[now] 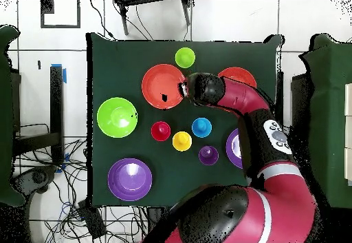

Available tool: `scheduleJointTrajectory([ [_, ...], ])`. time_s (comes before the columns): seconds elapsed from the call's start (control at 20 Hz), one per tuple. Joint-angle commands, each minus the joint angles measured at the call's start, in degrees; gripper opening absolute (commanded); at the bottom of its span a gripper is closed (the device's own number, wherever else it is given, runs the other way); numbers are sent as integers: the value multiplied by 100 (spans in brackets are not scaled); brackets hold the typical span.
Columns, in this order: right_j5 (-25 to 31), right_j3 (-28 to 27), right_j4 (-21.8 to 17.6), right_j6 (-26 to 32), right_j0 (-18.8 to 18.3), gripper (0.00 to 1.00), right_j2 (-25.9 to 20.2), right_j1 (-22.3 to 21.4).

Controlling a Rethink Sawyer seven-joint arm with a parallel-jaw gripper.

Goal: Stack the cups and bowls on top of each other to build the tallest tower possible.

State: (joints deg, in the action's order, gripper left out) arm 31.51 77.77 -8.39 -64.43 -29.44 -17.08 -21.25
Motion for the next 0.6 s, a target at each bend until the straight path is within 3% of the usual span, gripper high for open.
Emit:
scheduleJointTrajectory([
  [0.05, -427, 743, 105, -1072, -198, 100, -135, 231],
  [0.6, -918, 1041, 0, -1357, -314, 100, -82, 447],
])
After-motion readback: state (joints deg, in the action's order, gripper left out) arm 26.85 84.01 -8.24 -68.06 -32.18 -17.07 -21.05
